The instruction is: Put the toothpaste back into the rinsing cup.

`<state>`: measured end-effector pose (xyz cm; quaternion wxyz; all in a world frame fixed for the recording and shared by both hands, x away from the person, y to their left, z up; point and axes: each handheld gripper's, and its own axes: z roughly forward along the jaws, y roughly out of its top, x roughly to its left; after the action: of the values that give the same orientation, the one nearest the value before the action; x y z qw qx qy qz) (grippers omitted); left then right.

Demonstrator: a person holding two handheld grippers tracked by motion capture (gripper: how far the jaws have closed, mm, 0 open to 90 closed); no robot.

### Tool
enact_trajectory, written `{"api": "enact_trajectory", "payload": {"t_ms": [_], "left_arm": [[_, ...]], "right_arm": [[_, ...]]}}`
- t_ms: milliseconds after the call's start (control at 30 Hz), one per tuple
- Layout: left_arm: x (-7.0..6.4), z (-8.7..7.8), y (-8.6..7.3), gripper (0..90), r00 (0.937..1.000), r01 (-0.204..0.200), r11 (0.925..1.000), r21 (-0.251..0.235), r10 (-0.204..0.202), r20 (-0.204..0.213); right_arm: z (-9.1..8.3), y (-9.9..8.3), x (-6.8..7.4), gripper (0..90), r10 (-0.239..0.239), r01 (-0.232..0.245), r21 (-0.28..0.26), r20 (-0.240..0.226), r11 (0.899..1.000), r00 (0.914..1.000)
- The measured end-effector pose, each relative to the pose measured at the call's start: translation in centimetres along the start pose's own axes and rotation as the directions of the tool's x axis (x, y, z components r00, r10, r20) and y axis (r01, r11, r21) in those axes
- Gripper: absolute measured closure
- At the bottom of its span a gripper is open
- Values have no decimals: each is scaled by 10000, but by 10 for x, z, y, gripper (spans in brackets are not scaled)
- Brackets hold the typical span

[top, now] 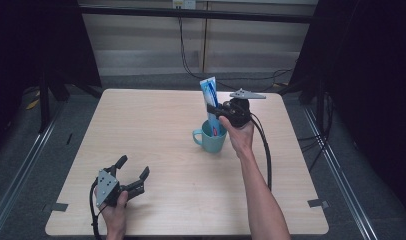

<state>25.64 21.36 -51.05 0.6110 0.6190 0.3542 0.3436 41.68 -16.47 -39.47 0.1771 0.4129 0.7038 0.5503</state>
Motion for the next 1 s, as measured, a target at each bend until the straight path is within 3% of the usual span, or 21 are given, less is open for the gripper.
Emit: {"api": "enact_trajectory", "payload": {"t_ms": [1000], "left_arm": [[0,0,0,159,10000,-25,10000,35,25,3]], "right_arm": [[-6,-31,1,694,-101,90,593,183,9982,9998]]}}
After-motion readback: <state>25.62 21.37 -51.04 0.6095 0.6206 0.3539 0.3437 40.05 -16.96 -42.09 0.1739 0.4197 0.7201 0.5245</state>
